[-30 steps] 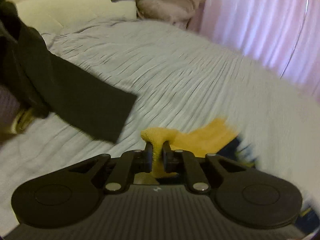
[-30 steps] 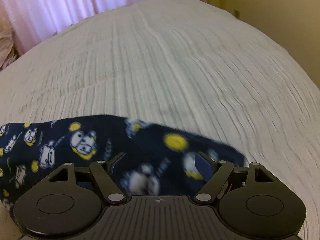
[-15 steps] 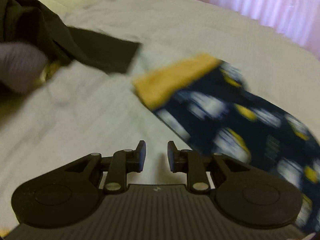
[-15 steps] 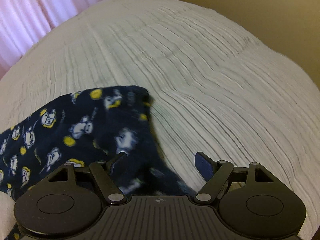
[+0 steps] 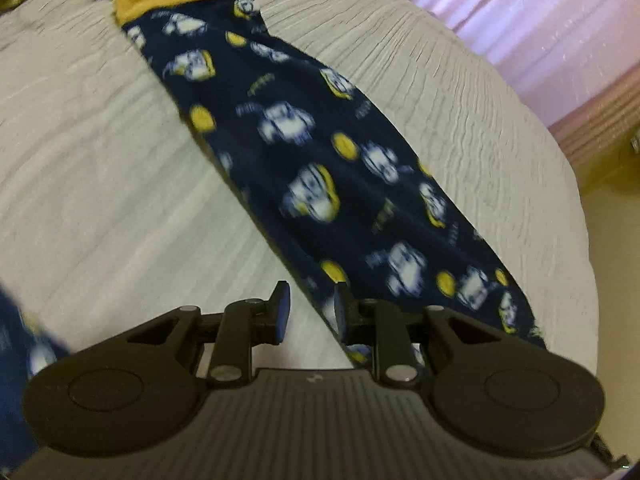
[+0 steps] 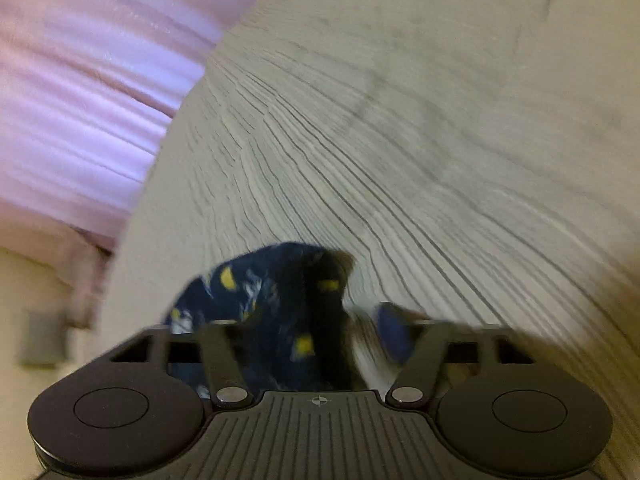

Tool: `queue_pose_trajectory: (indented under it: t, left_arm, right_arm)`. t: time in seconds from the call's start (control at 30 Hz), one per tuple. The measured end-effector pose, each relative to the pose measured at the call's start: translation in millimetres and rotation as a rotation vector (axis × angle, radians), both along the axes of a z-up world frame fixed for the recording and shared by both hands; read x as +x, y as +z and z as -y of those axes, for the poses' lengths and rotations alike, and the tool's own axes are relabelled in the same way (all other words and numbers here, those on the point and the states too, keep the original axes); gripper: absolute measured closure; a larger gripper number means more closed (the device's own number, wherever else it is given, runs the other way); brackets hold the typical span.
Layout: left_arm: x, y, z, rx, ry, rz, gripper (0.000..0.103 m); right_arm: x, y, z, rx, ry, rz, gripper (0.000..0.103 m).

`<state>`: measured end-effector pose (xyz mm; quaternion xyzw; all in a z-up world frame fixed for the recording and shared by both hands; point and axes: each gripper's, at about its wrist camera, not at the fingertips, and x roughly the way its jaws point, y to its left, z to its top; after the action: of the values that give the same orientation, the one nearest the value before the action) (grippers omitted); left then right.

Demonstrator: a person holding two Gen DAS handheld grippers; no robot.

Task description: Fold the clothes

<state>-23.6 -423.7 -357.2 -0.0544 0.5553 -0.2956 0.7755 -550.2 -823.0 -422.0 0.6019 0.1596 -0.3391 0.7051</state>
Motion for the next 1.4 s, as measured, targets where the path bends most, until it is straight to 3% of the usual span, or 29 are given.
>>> queue_pose_trajectory:
  t: [0.13, 0.23, 0.27, 0.3, 0.33, 0.4, 0.5, 0.57, 0.6, 0.7, 0.73, 0.83, 0.87, 0.97, 1.07, 1.1, 1.17, 1.33, 1.37, 1.4]
  left_arm:
    - [-49, 7, 2, 0.006, 0.052, -0.008, 0.084]
    - [-71, 6, 1, 0.03, 0.077, -0.02, 0.084]
    - [-78, 5, 1, 0.038, 0.085, -0.024, 0.084]
    - [-84, 5, 0, 0.049, 0.093, -0.029, 0.084]
    - [-89, 4, 1, 0.058, 0.099, -0.034, 0.084]
    - [-96, 7, 0, 0.062, 0.103, -0.031, 0.084]
    - [-105, 13, -1, 0.064, 0.096, 0.007, 0.084]
    - [-106, 9, -1, 0.072, 0.09, 0.015, 0.084]
    - [-108, 4, -1, 0.087, 0.091, 0.01, 0.084]
    - [-113, -11, -2, 0.111, 0.098, -0.031, 0.084]
    - [-116, -15, -2, 0.116, 0.098, -0.044, 0.084]
    - [-124, -18, -3, 0.121, 0.084, -0.047, 0.084]
    - [-126, -18, -2, 0.119, 0.079, -0.05, 0.084]
    - [-132, -19, 1, 0.115, 0.063, -0.058, 0.084]
    - [-138, -20, 4, 0.11, 0.047, -0.065, 0.084]
    - [-140, -21, 5, 0.108, 0.042, -0.068, 0.084]
    - [-144, -21, 7, 0.105, 0.032, -0.073, 0.084]
    - [-154, -23, 12, 0.1, 0.006, -0.084, 0.084]
    - [-155, -23, 11, 0.103, 0.004, -0.083, 0.084]
    - [-155, -24, 9, 0.108, 0.004, -0.082, 0.084]
  right_arm:
    - [6, -42, 37, 0.124, 0.073, 0.153, 0.046]
    - [22, -52, 54, 0.123, 0.099, 0.185, 0.046]
    - [27, -53, 58, 0.118, 0.104, 0.199, 0.053]
    - [30, -54, 61, 0.115, 0.108, 0.208, 0.072]
    - [32, -50, 62, 0.091, 0.119, 0.195, 0.086]
    - [35, -43, 64, 0.042, 0.141, 0.17, 0.086]
    - [9, -18, 61, -0.083, 0.067, 0.19, 0.088]
    - [0, -13, 63, -0.117, 0.056, 0.127, 0.088]
    - [-1, -13, 64, -0.128, 0.055, 0.079, 0.088]
    - [12, -38, 72, -0.035, 0.092, -0.028, 0.087]
    - [12, -38, 74, -0.025, 0.086, -0.019, 0.083]
    - [5, -17, 69, -0.053, 0.069, -0.021, 0.047]
    - [-1, -6, 62, -0.091, 0.087, -0.044, 0.043]
    - [-16, 19, 34, -0.143, 0.188, -0.049, 0.044]
    - [-27, 26, 6, -0.101, 0.348, 0.037, 0.044]
    - [-22, 24, -2, -0.093, 0.412, 0.024, 0.044]
    - [-13, 18, -14, -0.07, 0.515, 0.009, 0.059]
    - [-3, 1, -22, -0.072, 0.539, 0.017, 0.061]
    - [1, -1, -20, -0.078, 0.527, 0.023, 0.092]
    - [0, 2, -20, -0.107, 0.51, 0.029, 0.095]
